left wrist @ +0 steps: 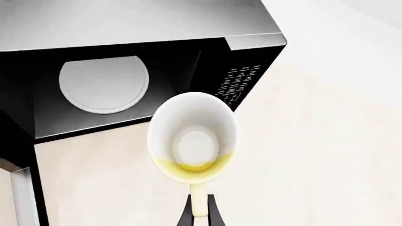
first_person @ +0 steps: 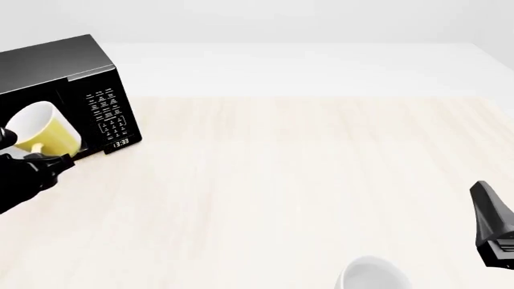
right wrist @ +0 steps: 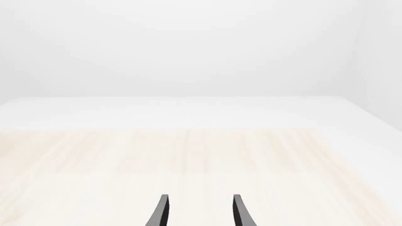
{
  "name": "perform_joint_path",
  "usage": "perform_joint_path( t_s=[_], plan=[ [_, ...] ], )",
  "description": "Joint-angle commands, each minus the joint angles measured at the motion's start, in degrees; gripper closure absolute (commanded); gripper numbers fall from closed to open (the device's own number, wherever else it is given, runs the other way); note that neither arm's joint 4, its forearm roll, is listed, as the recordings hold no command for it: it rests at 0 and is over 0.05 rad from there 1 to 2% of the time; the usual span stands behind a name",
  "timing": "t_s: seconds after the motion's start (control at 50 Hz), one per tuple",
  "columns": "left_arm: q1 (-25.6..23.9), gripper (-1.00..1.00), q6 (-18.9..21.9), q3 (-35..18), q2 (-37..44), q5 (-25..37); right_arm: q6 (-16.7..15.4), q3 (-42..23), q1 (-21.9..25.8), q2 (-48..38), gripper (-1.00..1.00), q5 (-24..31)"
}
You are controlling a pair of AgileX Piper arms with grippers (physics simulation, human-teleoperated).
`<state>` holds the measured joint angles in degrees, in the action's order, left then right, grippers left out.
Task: Put the yellow and white mug in the microwave and close it.
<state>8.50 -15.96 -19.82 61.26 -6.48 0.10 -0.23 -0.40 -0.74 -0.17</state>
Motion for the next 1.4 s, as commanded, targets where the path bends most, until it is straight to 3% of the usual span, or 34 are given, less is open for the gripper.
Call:
perform_joint_path(
  t_s=[0.02, 0.1, 0.38, 0.96, 1.4],
  plan=[
    [4.77, 1.00, 1.34, -0.76, 1.59, -0.89, 0.01, 0.00, 0.00, 0.00, -1.00, 0.00],
    [8.90, 1.00, 2.19, -0.41, 2.70, -1.50, -0.01, 0.00, 0.00, 0.00, -1.00, 0.00],
    [12.11, 1.00, 2.21, -1.31, 5.60, -2.87, 0.00, 0.00, -0.01, 0.00, -1.00, 0.00],
    [13.32, 1.00, 2.03, -3.86, 15.30, -7.14, 0.01, 0.00, -0.01, 0.00, -1.00, 0.00],
    [13.83, 1.00, 2.53, -5.43, 18.05, -8.05, 0.01, 0.00, 0.00, 0.01, -1.00, 0.00]
  ],
)
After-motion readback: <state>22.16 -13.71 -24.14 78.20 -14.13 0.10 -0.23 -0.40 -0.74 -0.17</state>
